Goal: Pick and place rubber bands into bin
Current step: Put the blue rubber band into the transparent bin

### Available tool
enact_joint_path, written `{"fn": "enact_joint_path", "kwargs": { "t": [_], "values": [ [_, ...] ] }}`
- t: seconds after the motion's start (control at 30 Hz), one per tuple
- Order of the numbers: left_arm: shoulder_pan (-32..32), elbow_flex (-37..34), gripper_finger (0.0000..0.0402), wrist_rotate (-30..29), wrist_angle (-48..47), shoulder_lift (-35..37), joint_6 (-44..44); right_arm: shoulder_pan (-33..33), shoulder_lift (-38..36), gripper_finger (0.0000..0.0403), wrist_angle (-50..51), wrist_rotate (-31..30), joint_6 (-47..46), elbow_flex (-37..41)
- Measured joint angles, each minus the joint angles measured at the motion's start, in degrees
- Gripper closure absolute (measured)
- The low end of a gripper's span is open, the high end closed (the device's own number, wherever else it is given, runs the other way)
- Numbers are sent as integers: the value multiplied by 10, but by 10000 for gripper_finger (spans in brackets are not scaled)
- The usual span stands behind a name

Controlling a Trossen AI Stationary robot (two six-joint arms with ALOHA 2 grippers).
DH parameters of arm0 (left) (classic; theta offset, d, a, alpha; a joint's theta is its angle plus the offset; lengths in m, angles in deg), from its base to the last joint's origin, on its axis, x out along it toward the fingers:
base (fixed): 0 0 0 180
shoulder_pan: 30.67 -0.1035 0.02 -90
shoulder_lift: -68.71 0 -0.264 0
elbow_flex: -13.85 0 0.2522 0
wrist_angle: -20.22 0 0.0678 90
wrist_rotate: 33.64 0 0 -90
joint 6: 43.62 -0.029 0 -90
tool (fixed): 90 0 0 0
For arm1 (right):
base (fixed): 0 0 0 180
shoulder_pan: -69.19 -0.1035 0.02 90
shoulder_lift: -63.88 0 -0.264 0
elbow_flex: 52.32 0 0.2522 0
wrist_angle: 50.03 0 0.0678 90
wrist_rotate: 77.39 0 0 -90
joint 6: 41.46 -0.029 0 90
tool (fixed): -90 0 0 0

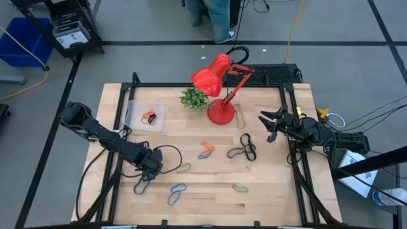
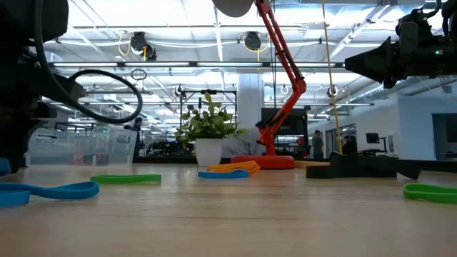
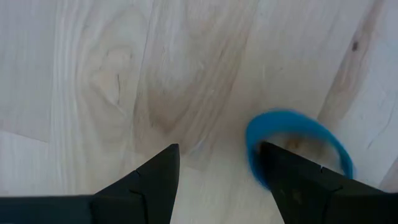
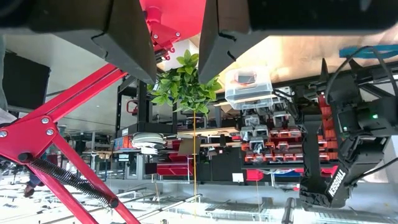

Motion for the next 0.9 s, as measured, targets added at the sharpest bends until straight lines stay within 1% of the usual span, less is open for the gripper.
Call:
{"fn": "enact_joint_path", "kwargs": {
  "t": [0.63,0.9],
  "values": [
    [0,0,167,0,16,-1,-4,0,0,289,0,0,0,0],
    [-1,0,167,8,16,-2,-48,0,0,289,0,0,0,0]
  ]
}}
